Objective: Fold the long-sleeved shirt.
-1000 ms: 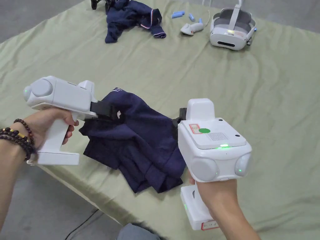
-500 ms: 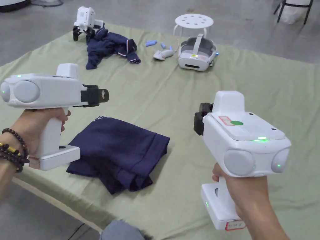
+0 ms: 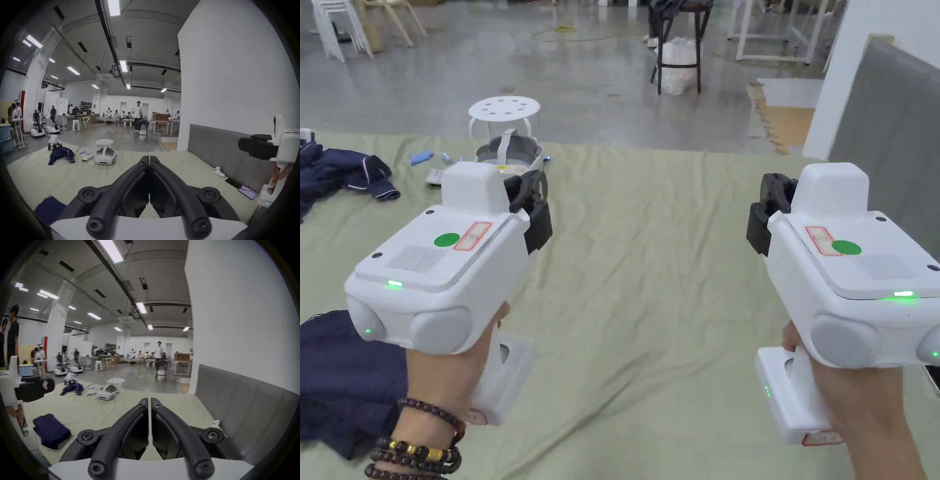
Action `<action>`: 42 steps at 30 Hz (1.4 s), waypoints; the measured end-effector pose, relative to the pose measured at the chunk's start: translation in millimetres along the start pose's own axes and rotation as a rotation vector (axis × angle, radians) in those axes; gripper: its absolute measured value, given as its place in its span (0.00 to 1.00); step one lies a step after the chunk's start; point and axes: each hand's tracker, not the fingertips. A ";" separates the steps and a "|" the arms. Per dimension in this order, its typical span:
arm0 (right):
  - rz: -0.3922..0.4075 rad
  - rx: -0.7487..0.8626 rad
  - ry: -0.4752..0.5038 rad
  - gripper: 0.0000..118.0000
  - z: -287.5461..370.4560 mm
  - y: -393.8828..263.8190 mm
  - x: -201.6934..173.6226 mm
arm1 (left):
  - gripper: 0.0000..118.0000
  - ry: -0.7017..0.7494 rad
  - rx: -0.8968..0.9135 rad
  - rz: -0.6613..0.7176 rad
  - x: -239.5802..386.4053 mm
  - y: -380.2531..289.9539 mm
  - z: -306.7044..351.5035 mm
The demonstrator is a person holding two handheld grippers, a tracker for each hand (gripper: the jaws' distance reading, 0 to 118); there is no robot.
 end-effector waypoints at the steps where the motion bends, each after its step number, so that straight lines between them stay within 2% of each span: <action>1: 0.011 0.012 -0.020 0.01 5.9 -6.3 8.9 | 0.03 0.018 0.025 -0.032 12.0 -8.7 0.1; 4: 0.028 0.022 -0.040 0.01 26.5 -26.3 24.0 | 0.03 0.071 0.058 -0.176 39.8 -38.5 4.3; 7: 0.005 0.028 -0.077 0.01 41.6 -49.8 33.9 | 0.03 0.037 0.038 -0.148 48.5 -60.4 14.7; 10: 0.002 0.017 -0.120 0.01 47.8 -71.7 40.7 | 0.03 0.068 -0.010 -0.184 54.2 -79.2 21.6; 13: -0.017 -0.028 -0.083 0.02 48.3 -82.8 47.3 | 0.03 0.078 -0.044 -0.143 45.6 -92.8 27.4; 20: 0.016 -0.034 -0.105 0.02 44.6 -80.2 37.1 | 0.03 0.141 -0.061 -0.123 30.0 -99.4 29.1; 22: 0.008 -0.028 -0.099 0.12 44.4 -78.2 35.1 | 0.08 0.143 -0.054 -0.119 28.6 -96.8 29.5; 23: 0.008 -0.027 -0.099 0.15 44.2 -76.9 33.4 | 0.17 0.147 -0.049 -0.120 27.9 -94.7 30.3; 24: 0.012 -0.027 -0.098 0.15 44.2 -75.8 32.0 | 0.34 0.142 -0.044 -0.120 27.5 -93.0 30.8; 25: 0.017 -0.023 -0.098 0.19 44.5 -74.9 30.6 | 0.52 0.142 -0.043 -0.119 27.4 -91.0 30.4; 26: 0.024 -0.018 -0.100 0.29 44.0 -74.7 30.2 | 0.70 0.141 -0.041 -0.117 27.3 -89.8 30.2; 27: 0.027 -0.012 -0.102 0.46 44.3 -74.2 29.4 | 0.90 0.140 -0.032 -0.116 27.3 -89.9 31.0; 28: 0.023 -0.010 -0.098 0.60 44.4 -73.7 29.8 | 0.93 0.135 -0.021 -0.117 27.3 -89.5 30.9; 30: 0.005 -0.008 -0.090 1.00 43.6 -73.9 31.0 | 0.94 0.138 0.032 -0.127 27.0 -87.2 32.0; 36: 0.037 0.011 -0.114 1.00 48.9 -79.0 18.0 | 0.94 0.129 0.003 -0.130 28.0 -86.8 30.8; 42: 0.019 0.010 -0.111 1.00 49.4 -80.5 19.6 | 0.94 0.141 0.001 -0.127 29.5 -85.9 32.4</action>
